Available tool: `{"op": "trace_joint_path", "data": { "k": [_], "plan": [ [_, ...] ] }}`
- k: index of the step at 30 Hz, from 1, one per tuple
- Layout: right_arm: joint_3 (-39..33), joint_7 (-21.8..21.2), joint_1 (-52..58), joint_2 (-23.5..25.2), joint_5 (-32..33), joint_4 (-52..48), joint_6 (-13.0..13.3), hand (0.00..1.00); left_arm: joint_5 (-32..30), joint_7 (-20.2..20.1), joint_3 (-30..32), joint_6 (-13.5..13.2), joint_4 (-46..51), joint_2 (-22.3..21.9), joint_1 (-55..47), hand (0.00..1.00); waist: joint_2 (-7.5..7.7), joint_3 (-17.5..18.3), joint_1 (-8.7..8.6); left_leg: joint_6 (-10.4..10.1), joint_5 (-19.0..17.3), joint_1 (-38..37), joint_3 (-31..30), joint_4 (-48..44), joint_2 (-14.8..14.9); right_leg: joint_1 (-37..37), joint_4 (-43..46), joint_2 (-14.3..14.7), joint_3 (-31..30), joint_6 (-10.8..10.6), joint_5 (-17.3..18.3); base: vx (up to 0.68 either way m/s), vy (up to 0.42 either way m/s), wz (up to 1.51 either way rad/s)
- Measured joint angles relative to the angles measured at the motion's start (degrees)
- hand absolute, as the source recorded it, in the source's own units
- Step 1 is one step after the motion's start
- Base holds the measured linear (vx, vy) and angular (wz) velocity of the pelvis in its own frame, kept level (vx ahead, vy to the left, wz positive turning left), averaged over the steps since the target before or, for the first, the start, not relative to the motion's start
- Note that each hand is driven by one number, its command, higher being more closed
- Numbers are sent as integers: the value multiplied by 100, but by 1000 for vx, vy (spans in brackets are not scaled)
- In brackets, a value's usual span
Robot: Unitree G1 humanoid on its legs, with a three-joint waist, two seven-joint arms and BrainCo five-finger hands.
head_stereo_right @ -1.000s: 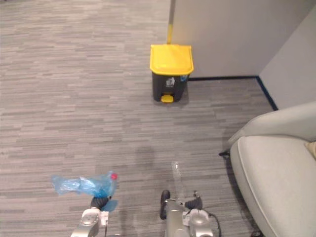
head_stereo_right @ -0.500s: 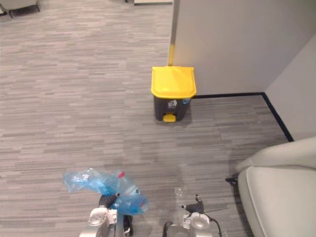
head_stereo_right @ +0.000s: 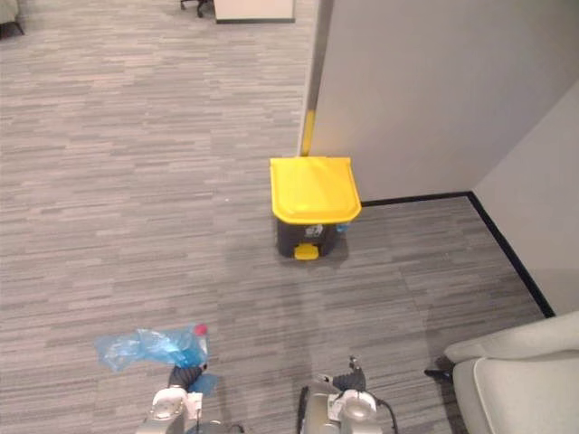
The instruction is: Gather rubbish on tea table into small bin, then transfer packed bag to large trash can.
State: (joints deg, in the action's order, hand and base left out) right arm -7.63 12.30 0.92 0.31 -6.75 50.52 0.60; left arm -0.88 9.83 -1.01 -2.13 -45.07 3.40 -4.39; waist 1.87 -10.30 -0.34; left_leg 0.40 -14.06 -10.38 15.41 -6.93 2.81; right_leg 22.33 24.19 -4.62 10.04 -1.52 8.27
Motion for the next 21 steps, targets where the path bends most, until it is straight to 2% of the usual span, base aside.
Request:
{"op": "trace_joint_path", "data": {
  "k": [1,2,4,5,6,7,8,10,11,13,14,15,16,17,18,20,21],
  "plan": [
    [-64,-18,10,-63,55,108,12,0,-5,-5,-15,5,-170,8,59,100,45,2,-32,-172,-101,-221,-243,60,10,-23,-138,78,-127,563,-740,477,-179,12],
    [-64,-2,-81,-177,-4,138,9,0,-9,-13,-15,4,-282,-78,77,100,-206,65,0,-285,-40,-244,-374,7,204,-31,-11,201,-83,587,-534,476,-184,4],
    [-73,-5,-110,-278,-4,157,9,0,-9,-9,-12,-3,-277,-199,146,100,-331,68,-10,-544,117,-116,-456,-402,301,-123,28,212,38,656,-268,487,-220,8],
    [-173,0,-78,-262,10,188,-8,0,-10,-17,0,-1,-250,-274,199,100,-400,19,-23,-722,241,183,-517,-1368,461,-477,-147,277,108,726,-206,423,-198,21],
    [-161,2,-56,-259,7,188,-29,0,-10,-23,7,-1,-228,-295,187,100,-399,17,-25,-756,325,310,-525,-1746,529,-627,-224,297,127,741,-180,490,-209,20],
    [-24,0,56,-226,8,133,-48,0,-10,-56,13,-5,1,-390,90,100,-358,-9,23,-817,437,865,-513,-3430,872,-1275,-592,369,150,816,-110,352,-117,0],
    [5,0,123,-187,10,43,-49,0,-9,-98,15,-14,123,-432,51,100,-311,-24,65,-736,287,1154,-409,-4002,998,-1538,-730,379,148,834,-11,403,-134,-1],
    [-6,-1,138,-127,13,-40,-41,0,-8,-133,15,-14,259,-462,-2,100,-236,5,89,-569,77,1669,-216,-4316,1152,-1831,-912,386,125,796,135,271,-49,-13],
    [-30,-1,136,-67,13,-49,-44,0,-9,-134,54,-10,280,-481,-34,100,-228,26,120,-463,-23,1928,-43,-3975,1189,-1962,-999,380,55,764,146,247,-7,-23],
    [-93,3,140,-32,14,-51,-53,0,-9,-134,88,-5,281,-502,-63,100,-203,22,192,-438,-36,2099,53,-3380,1150,-2096,-1127,368,-44,718,165,215,55,-33],
    [-141,7,173,-24,16,-51,-66,0,-9,-134,116,10,275,-526,-103,100,-209,23,258,-444,1,2206,47,-2403,998,-2261,-1248,315,-160,611,198,265,113,-31],
    [-153,7,185,-27,16,-50,-69,0,-9,-134,116,11,274,-529,-102,100,-207,24,260,-439,28,2239,15,-2147,932,-2283,-1263,286,-173,575,216,331,185,-24],
    [-199,10,190,-49,16,-5,-75,0,-8,-133,111,7,268,-537,-91,100,-219,33,260,-478,319,2204,-172,-1282,671,-2331,-1271,207,-241,416,297,210,155,-12],
    [-202,9,192,-78,16,22,-84,0,-8,-134,107,7,251,-543,-98,100,-258,56,265,-492,538,2166,-293,-861,572,-2332,-1273,207,-289,347,330,262,238,-40],
    [-203,8,190,-158,14,88,-98,0,-9,-129,112,5,145,-537,-106,100,-378,115,298,-493,1246,2063,-534,-488,505,-2340,-1246,246,-475,183,430,283,275,-53],
    [-171,3,207,1,9,211,-100,0,-9,-120,110,8,-6,-327,-84,100,-21,278,306,-278,1010,1897,-206,-392,141,-2351,-1219,-123,-792,-92,572,395,311,-53],
    [-170,3,252,27,9,225,-103,0,-9,-120,104,8,-35,-282,-66,100,63,302,310,-228,910,1816,-94,-379,29,-2351,-1145,-246,-877,-148,603,323,208,-35]
  ]
}}
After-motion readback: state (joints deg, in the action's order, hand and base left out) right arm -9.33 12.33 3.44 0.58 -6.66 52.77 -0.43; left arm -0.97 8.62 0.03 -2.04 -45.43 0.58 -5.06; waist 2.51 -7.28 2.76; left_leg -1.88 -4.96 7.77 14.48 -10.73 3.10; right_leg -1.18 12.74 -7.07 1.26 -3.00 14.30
